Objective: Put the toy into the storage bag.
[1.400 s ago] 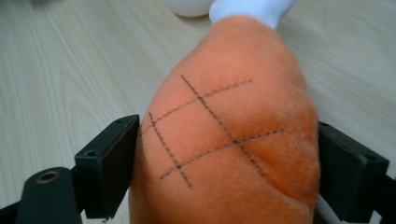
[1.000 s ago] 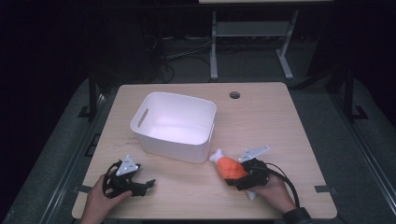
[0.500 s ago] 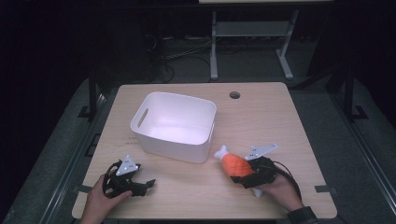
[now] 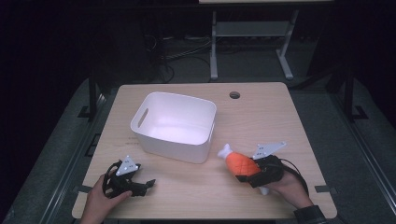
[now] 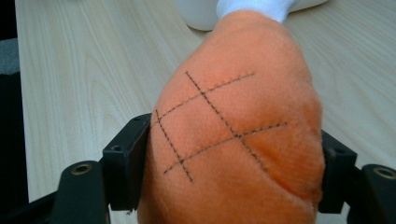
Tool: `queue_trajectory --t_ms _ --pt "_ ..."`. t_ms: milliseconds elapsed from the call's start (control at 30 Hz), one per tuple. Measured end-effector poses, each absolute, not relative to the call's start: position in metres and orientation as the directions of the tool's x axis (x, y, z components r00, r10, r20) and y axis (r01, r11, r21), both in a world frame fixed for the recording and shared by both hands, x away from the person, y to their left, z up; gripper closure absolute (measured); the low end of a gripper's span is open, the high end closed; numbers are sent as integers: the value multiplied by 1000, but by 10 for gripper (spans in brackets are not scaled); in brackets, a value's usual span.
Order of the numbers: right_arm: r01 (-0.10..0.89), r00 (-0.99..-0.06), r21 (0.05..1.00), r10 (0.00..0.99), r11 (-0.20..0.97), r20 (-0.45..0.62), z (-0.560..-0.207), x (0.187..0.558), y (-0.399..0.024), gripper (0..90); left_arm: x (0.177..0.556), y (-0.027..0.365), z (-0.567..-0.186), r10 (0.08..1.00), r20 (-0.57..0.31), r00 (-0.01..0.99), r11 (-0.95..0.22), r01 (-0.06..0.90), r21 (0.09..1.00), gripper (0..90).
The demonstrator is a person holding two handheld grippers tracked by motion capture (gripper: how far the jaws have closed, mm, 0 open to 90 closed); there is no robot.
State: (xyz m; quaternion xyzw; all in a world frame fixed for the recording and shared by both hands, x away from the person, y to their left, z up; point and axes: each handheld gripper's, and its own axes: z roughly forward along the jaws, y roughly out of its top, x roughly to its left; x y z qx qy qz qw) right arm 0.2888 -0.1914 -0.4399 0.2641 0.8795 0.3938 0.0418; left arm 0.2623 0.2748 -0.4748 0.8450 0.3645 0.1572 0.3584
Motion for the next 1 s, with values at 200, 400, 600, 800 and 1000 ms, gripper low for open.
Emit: queue_trajectory --t_ms 200,400,600,800,1000 --pt "411 -866 721 485 559 117 -434 291 -196 275 262 275 -475 729 5 685 -477 503 720 130" --pt "389 -881 731 458 560 118 -425 293 -201 275 262 275 -475 729 5 685 -478 503 720 130" --pt "376 -890 741 440 557 121 -415 296 -208 274 262 275 -475 729 4 685 -477 504 720 129" --pt "356 -901 748 419 560 115 -405 299 -213 274 262 275 -475 730 3 683 -475 504 722 130" --pt "345 -907 762 404 548 120 -394 304 -219 275 262 275 -475 731 2 683 -473 504 722 130"
